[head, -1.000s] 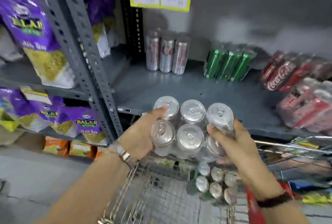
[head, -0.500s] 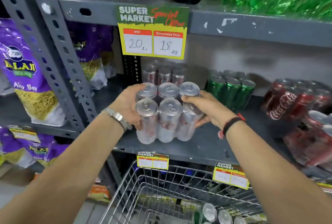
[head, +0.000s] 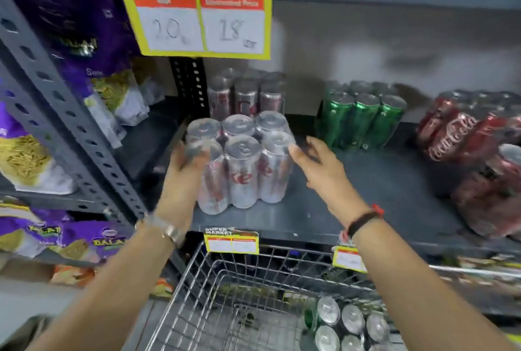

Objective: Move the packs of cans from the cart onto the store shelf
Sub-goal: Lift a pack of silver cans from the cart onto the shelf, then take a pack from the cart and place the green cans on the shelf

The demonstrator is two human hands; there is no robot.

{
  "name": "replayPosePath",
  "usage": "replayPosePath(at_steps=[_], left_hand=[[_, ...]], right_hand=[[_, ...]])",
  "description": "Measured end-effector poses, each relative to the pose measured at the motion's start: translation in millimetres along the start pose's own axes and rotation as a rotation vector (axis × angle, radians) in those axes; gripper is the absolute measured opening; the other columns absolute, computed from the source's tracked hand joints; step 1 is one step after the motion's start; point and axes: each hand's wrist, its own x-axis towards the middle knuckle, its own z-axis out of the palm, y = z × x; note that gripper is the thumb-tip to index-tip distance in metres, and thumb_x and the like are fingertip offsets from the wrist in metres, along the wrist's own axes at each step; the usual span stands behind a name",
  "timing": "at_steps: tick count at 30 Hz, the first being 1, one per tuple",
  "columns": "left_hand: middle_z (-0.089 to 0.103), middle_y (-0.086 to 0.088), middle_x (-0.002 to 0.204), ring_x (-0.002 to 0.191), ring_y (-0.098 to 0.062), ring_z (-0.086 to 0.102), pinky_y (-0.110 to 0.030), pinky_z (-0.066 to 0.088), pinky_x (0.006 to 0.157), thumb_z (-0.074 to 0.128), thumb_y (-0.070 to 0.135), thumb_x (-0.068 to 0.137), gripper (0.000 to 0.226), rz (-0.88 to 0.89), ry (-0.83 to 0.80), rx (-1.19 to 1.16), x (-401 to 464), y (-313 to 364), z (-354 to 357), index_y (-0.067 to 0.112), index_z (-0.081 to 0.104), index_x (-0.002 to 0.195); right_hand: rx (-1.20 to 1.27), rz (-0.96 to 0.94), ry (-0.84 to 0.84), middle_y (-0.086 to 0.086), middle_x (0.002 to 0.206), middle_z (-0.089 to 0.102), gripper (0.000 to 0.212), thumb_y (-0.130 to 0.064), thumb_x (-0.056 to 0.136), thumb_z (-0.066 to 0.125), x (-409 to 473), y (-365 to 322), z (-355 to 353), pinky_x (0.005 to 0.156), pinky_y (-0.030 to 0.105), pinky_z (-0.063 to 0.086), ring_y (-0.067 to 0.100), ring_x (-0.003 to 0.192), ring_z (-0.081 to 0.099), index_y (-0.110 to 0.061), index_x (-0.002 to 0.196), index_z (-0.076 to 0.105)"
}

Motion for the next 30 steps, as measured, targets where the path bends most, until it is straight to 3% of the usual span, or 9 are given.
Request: replayPosePath(at_steps=[3,6,9,13,15,17,22,26,30], left_hand=[[0.005,0.0,0.155,0.143,-0.015,0.008,-0.031,0.014,0.117,0.053,0.024,0.08,0.072,0.397,-0.06,0.361,-61,-61,21,0.038,0.012,0.138],[0.005,-0.007,0.152,0.142,-0.012,0.001,-0.012,0.003,0.113,0.043,0.033,0.081,0.069,0.471,-0.244,0.615,-111,-134,45,0.034,0.006,0.139],[0.013,0.004,0.148,0.14,-0.001,0.004,-0.019,0.009,0.115,0.043,0.03,0.084,0.069,0.238,-0.482,0.673,-137,-196,72,0.027,0.006,0.142],[0.013,-0.01,0.154,0.141,-0.026,0.018,-0.03,0.025,0.111,0.038,0.058,0.082,0.085,-0.203,-0.674,0.911,-140,-266,106,0.009,0.004,0.142],[0.014,-0.016,0.154,0.138,-0.029,0.025,-0.025,0.034,0.104,0.051,0.04,0.085,0.083,-0.419,-0.697,0.86,-133,-289,122,0.004,0.003,0.142],[0.031,-0.019,0.147,0.124,-0.03,0.042,-0.012,0.047,0.079,0.058,0.019,0.085,0.074,-0.545,-0.643,0.725,-127,-308,135,0.0,0.012,0.14],[0.05,0.006,0.088,0.096,-0.016,0.048,-0.002,0.046,0.057,0.058,-0.005,0.08,0.05,-0.629,-0.601,0.509,-127,-345,150,0.012,0.031,0.119],[0.054,0.002,0.095,0.087,-0.011,0.054,-0.026,0.043,0.079,0.063,-0.004,0.077,0.054,-0.586,-0.549,0.457,-132,-353,147,0.016,0.03,0.116],[0.053,-0.004,0.111,0.098,-0.017,0.049,-0.027,0.043,0.078,0.058,0.001,0.082,0.065,-0.66,-0.543,0.391,-145,-326,139,0.012,0.023,0.136]], right_hand=[[-0.092,-0.143,0.24,-0.001,0.09,0.063,0.011,-0.02,0.087,0.055,-56,66,-27,0.065,0.017,0.044,-0.007,0.07,0.057,-0.019,0.098,0.06],[-0.294,0.038,0.238,0.012,0.081,0.071,0.006,-0.012,0.086,0.057,-102,162,-53,0.071,0.038,0.05,0.022,0.075,0.067,-0.014,0.086,0.062],[-0.432,0.272,0.168,0.02,0.094,0.07,0.014,-0.012,0.084,0.057,-127,245,-77,0.077,0.044,0.049,0.036,0.091,0.066,-0.007,0.097,0.061],[-0.419,0.544,0.11,0.022,0.124,0.058,0.047,-0.02,0.083,0.058,-125,325,-88,0.085,0.039,0.045,0.039,0.11,0.056,-0.005,0.125,0.043],[-0.324,0.654,0.085,0.019,0.125,0.056,0.056,-0.022,0.083,0.059,-119,354,-85,0.084,0.039,0.045,0.038,0.111,0.056,-0.005,0.131,0.036],[-0.096,0.732,0.09,0.016,0.123,0.056,0.055,-0.018,0.081,0.064,-117,376,-79,0.09,0.04,0.045,0.032,0.114,0.055,-0.007,0.13,0.04],[0.167,0.842,0.04,0.004,0.117,0.056,0.073,-0.025,0.079,0.066,-119,395,-75,0.088,0.044,0.045,0.021,0.102,0.053,-0.025,0.137,0.021],[0.1,0.827,0.151,0.021,0.126,0.056,0.052,-0.011,0.079,0.066,-120,389,-69,0.097,0.041,0.044,0.034,0.116,0.054,-0.008,0.125,0.042],[0.068,0.781,0.165,0.009,0.104,0.064,0.051,-0.015,0.074,0.072,-138,369,-72,0.089,0.036,0.049,0.024,0.099,0.061,-0.024,0.115,0.043]])
